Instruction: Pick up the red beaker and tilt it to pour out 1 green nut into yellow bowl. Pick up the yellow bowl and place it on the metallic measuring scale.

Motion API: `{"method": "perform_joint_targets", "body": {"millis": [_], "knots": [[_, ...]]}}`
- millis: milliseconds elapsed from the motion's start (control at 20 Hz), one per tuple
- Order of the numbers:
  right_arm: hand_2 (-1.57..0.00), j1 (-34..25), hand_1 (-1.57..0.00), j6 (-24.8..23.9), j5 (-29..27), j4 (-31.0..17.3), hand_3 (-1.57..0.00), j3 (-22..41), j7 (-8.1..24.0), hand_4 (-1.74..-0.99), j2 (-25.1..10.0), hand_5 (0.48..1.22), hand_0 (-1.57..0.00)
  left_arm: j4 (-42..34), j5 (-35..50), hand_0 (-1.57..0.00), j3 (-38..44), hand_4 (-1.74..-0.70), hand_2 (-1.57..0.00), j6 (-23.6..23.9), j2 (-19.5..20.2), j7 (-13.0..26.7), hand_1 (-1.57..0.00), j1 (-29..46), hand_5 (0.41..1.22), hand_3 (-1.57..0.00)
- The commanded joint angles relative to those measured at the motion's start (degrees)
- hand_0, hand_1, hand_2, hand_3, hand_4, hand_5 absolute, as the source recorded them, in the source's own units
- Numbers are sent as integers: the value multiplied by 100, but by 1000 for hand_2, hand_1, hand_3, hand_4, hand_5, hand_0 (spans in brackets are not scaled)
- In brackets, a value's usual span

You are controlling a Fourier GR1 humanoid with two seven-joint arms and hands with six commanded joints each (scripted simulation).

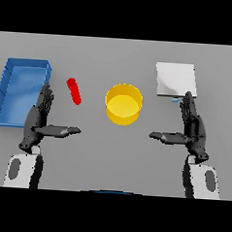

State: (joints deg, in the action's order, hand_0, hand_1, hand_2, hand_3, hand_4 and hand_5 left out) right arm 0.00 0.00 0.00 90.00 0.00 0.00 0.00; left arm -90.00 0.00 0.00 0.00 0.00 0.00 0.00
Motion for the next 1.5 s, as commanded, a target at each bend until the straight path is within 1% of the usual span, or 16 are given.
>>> {"method": "perform_joint_targets", "body": {"millis": [0,250,300,350,450,550,600,650,700,800,900,1050,1100,1200,1350,1450], "knots": [[1,0,1,-8,2,1,1,5,0,-1128,7,660,1,8,12,1,16,-1093,1,1,13,7,1,-12,623,1],[1,19,1,-44,57,-20,1,53,-16,-1128,69,660,1,128,119,1,144,-1093,1,-70,133,18,1,-133,623,1],[1,171,1,-202,666,178,1,331,-517,-1128,-86,660,1,-124,-170,1,-50,-1093,1,-67,237,-203,1,147,623,1],[1,391,1,-263,1083,370,1,604,-840,-1128,-126,663,1,-297,-400,1,-227,-1094,1,-47,252,-335,1,351,620,1],[1,554,1,-366,1512,579,1,823,-792,-1126,-187,666,1,-608,-604,1,-363,-1093,1,-5,327,-268,1,582,615,1],[1,597,1,-425,1647,688,1,849,-618,-1118,-221,663,1,-642,-703,1,-412,-1098,1,33,349,30,1,498,616,1],[1,639,1,-433,1687,631,1,871,-613,-1112,-215,659,1,-657,-724,1,-422,-1096,1,37,358,93,1,502,616,1],[1,625,1,-404,1640,715,1,891,-667,-1120,-188,660,1,-598,-746,1,-441,-1094,1,17,362,107,1,503,613,1],[1,649,1,-371,1597,712,1,878,-650,-1121,-195,658,1,-517,-806,1,-447,-1090,1,58,349,166,1,420,612,1],[1,634,1,-390,1592,753,1,827,-527,-1127,-234,652,1,-279,-937,1,-514,-1095,1,96,291,8,1,228,617,1],[1,627,1,-376,1525,765,1,805,-522,-1143,-214,650,1,89,-993,1,-465,-1116,1,159,256,-147,1,0,627,1],[1,596,1,-300,1385,782,1,815,-529,-1182,-138,655,1,686,-992,1,-319,-1147,1,249,218,-306,1,-492,636,1],[1,641,1,-281,1389,804,1,819,-576,-1193,-164,658,1,938,-991,1,-245,-1153,1,281,231,-320,1,-727,638,1],[1,553,1,-278,1338,699,1,776,-542,-1213,-149,664,1,1302,-996,1,-139,-1150,1,342,249,-317,1,-1094,632,1],[1,572,1,-325,1384,656,1,772,-638,-1230,-144,666,1,1972,-975,1,14,-1163,1,373,248,-500,1,-1504,631,1],[1,594,1,-296,1366,704,1,794,-676,-1239,-140,668,1,2273,-957,1,89,-1180,1,411,216,-726,1,-1687,635,1]]}}
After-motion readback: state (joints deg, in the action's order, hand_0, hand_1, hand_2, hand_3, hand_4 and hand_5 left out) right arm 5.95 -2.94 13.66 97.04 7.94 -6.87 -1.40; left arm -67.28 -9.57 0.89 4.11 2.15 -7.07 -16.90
